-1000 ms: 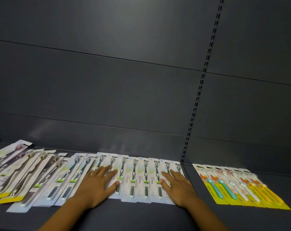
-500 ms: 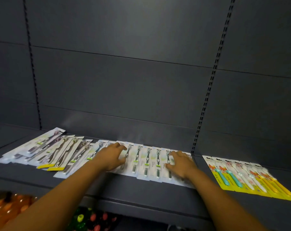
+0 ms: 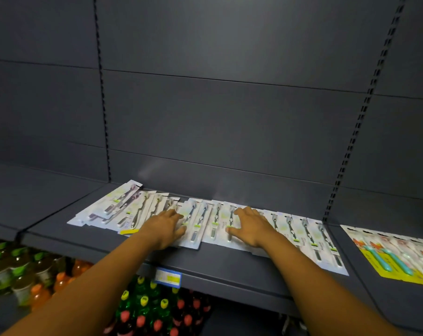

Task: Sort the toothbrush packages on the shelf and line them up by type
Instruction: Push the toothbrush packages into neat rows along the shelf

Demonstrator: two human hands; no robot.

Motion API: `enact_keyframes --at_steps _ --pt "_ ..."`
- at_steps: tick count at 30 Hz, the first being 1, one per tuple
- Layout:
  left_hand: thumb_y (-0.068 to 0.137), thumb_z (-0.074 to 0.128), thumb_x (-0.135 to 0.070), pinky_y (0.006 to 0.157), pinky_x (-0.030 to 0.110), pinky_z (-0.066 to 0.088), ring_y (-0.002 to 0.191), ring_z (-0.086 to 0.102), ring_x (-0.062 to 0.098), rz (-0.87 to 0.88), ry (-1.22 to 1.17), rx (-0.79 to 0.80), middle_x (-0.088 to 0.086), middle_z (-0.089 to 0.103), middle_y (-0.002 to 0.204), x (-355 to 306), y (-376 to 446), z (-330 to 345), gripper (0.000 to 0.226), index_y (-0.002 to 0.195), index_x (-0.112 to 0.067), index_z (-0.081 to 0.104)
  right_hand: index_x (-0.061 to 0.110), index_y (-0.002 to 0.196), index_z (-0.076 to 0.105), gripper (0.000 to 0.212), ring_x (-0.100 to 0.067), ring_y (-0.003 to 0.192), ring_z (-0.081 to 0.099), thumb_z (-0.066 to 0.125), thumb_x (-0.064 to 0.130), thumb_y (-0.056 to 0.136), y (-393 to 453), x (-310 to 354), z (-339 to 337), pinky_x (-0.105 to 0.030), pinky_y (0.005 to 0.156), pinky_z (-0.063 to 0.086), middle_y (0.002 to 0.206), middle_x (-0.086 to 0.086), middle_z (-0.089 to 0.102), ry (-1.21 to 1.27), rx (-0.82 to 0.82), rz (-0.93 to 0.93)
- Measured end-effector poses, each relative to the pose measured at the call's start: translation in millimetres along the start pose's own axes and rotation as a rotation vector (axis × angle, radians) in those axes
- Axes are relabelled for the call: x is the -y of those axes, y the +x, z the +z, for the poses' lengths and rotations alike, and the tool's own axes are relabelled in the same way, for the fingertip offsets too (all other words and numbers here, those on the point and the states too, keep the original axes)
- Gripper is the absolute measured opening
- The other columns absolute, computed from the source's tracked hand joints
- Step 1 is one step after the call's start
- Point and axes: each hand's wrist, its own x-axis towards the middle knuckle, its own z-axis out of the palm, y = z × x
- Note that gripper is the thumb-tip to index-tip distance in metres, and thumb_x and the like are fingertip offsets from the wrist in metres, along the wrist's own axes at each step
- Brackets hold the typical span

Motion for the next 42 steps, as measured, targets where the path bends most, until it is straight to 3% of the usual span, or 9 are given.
enact_keyframes --at_steps 4,8,13,23,29,31,35,39,42 --pt "0.101 0.02 -0.048 0.113 0.033 0.027 0.137 0.037 0.026 0.106 0.058 -0.015 0.005 0.035 0.153 39 10 12 0.057 0.15 -0.022 0.032 0.023 0.151 0.026 0.071 -0.027 0.145 0.024 0.046 0.058 0.093 28 52 17 -0.042 0.116 0.028 0.159 -0.004 0.022 0.076 0.014 -0.017" --pt "0.075 -0.006 -0.06 0.117 0.035 0.021 0.139 0.033 0.021 0.235 0.115 -0.079 0.001 0.037 0.152 79 22 25 0.09 0.148 -0.026 0.033 0.023 0.151 0.025 0.069 -0.028 0.146 0.02 0.041 0.059 0.095 57 109 46 -0.044 0.117 0.026 0.16 -0.005 0.02 0.144 0.003 0.005" --pt "0.078 -0.006 -0.063 0.118 0.036 0.018 0.141 0.03 0.019 0.32 0.129 -0.118 -0.003 0.035 0.154 115 34 29 0.087 0.149 -0.03 0.032 0.031 0.154 0.017 0.068 -0.025 0.151 0.003 0.031 0.064 0.096 73 146 75 -0.043 0.122 0.01 0.164 -0.003 0.006 0.09 0.025 0.071" --pt "0.07 -0.013 -0.067 0.12 0.039 0.013 0.146 0.022 0.023 0.224 0.116 -0.101 -0.006 0.03 0.157 182 52 26 0.093 0.15 -0.037 0.024 0.039 0.154 0.007 0.072 -0.031 0.151 -0.006 0.025 0.071 0.093 110 194 80 -0.051 0.121 0.005 0.164 0.005 -0.008 0.057 0.102 0.14" --pt "0.069 -0.009 -0.06 0.121 0.043 0.011 0.146 0.023 0.024 0.184 0.088 -0.111 0.001 0.031 0.156 174 56 15 0.094 0.15 -0.03 0.027 0.042 0.154 0.008 0.072 -0.037 0.149 -0.011 0.019 0.075 0.09 121 210 86 -0.056 0.119 -0.002 0.164 0.005 -0.008 0.072 0.155 0.166" --pt "0.086 0.004 -0.051 0.121 0.037 0.012 0.146 0.024 0.018 0.246 -0.031 -0.162 0.0 0.028 0.158 154 60 15 0.074 0.151 -0.024 0.026 0.041 0.154 0.004 0.066 -0.035 0.149 -0.014 0.014 0.068 0.095 120 208 85 -0.055 0.12 -0.005 0.164 0.006 -0.009 0.105 0.176 0.17" --pt "0.105 0.022 -0.039 0.118 0.029 0.021 0.145 0.025 0.013 0.346 -0.338 -0.013 -0.005 0.022 0.161 130 64 18 0.051 0.154 -0.031 0.014 0.032 0.156 0.006 0.058 -0.028 0.151 -0.006 0.012 0.053 0.101 121 195 82 -0.049 0.122 0.0 0.164 0.004 0.003 0.316 0.166 0.156" --pt "0.098 0.018 -0.061 0.113 0.035 0.029 0.137 0.04 0.018 0.364 -0.155 0.006 -0.006 0.035 0.155 138 65 24 0.059 0.151 -0.037 0.023 0.022 0.155 0.018 0.054 -0.019 0.151 0.007 0.015 0.041 0.105 114 181 82 -0.039 0.123 0.007 0.163 0.0 0.012 0.328 0.085 0.153" --pt "0.099 0.029 -0.052 0.115 0.038 0.024 0.134 0.042 0.017 0.33 -0.058 -0.044 -0.004 0.043 0.15 152 66 19 0.052 0.147 -0.032 0.035 0.018 0.156 0.013 0.055 -0.023 0.151 0.001 0.015 0.04 0.106 111 186 86 -0.037 0.123 0.005 0.164 -0.002 0.009 0.156 0.082 0.149"
